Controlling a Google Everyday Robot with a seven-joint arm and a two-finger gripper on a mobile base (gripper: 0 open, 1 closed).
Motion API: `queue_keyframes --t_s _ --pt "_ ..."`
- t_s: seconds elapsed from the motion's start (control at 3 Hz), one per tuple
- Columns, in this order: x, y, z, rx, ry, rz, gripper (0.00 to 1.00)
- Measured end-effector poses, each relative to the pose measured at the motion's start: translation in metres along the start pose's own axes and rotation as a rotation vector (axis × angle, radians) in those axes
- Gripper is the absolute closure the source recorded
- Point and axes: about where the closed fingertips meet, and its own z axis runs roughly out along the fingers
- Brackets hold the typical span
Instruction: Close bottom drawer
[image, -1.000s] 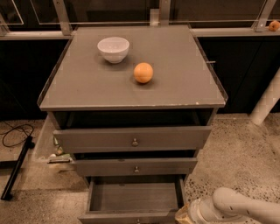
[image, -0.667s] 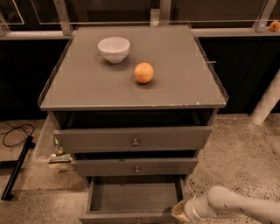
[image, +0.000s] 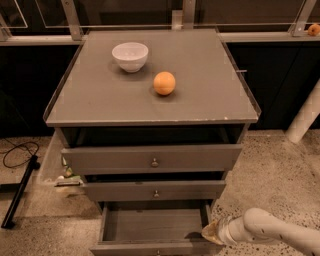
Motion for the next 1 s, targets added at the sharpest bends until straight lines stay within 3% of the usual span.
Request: queue_keyframes --t_s 0.67,1.0 --pt "0.008 0.004 0.015 -0.013 0.000 0.011 1.00" --pt "0.024 0.017 0.055 -0.042 0.004 0.000 1.00"
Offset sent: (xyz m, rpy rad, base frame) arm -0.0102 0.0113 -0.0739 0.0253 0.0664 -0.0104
